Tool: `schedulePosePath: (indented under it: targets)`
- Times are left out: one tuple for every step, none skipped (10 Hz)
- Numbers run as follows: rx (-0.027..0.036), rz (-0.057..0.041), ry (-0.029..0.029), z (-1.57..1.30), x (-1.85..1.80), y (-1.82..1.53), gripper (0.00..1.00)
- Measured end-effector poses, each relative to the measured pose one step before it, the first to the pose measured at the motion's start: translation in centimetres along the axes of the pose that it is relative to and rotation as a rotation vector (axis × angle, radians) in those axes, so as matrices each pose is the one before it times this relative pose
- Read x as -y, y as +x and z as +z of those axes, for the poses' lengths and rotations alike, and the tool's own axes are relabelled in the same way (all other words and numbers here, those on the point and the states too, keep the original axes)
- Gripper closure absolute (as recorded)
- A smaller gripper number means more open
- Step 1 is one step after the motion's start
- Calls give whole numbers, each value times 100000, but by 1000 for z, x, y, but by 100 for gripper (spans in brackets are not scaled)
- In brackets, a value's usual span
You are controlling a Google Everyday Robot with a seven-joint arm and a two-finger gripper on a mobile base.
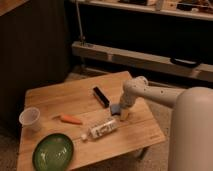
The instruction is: Place the white sponge in the ceramic bowl
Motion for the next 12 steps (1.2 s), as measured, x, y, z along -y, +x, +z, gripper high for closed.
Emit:
schedulePosePath:
  targets:
    - [-135,-58,144,-40,57,31,69]
    - [-142,-7,169,-199,63,54,81]
    - [-55,8,85,-158,29,38,88]
    - [-121,-33,-343,-191,-156,72,97]
    - [-105,38,-15,-265,-12,96,100]
    - [-6,98,51,-57,10,60,100]
    - [36,-26,36,1,22,-30,100]
    - [144,-141,453,-40,71,-67,100]
    - [-920,-1062,477,-177,-202,-56,100]
    - [-814,-1900,1507,-722,-477,-703,100]
    - [-350,-3572,2297,-1422,-484,-2501,100]
    - [-651,-3309,2865,-1931,-444,-3244,100]
